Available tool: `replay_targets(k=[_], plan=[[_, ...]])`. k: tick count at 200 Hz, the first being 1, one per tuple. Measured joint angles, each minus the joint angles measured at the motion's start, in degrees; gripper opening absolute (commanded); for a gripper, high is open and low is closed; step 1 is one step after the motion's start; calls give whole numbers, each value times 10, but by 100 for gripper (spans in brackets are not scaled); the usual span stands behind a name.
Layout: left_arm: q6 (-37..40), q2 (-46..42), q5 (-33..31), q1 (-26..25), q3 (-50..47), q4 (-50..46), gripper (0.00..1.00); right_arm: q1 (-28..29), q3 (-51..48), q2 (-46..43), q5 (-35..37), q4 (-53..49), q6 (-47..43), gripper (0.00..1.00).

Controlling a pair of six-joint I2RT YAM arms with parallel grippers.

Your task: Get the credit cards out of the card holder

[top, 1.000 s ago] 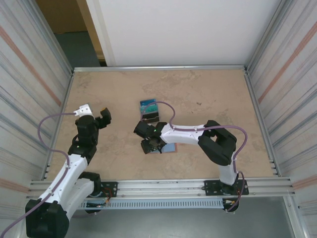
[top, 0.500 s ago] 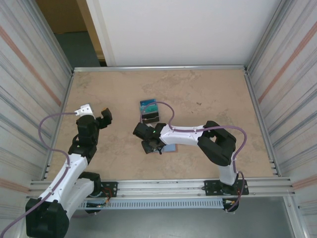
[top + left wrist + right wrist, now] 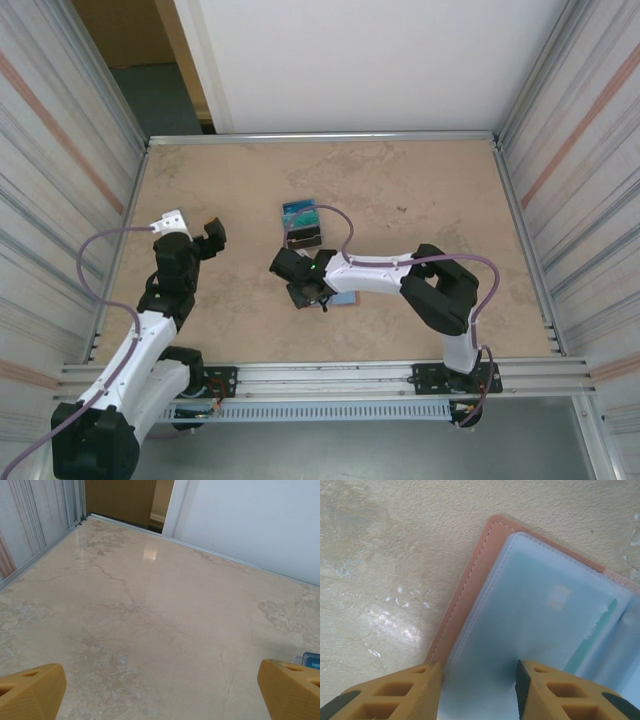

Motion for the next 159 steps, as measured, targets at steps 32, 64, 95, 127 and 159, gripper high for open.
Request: replay_targets(k=[32,64,95,127,159], plan=[[1,-1,5,0,0,0,99,0,-12,-12,0,3,0,40],[1,-9,7,0,0,0,99,-1,-23,-28,3,3,5,36],[1,-15,9,0,0,-1,99,-2,-29,-42,14,4,15,33],[1,-19,12,0,1,-12,99,-7,-39,-55,27,0,22,32],[6,-19,19,0,5,-20,99,-21,-53,-74,44,-5,36,33]])
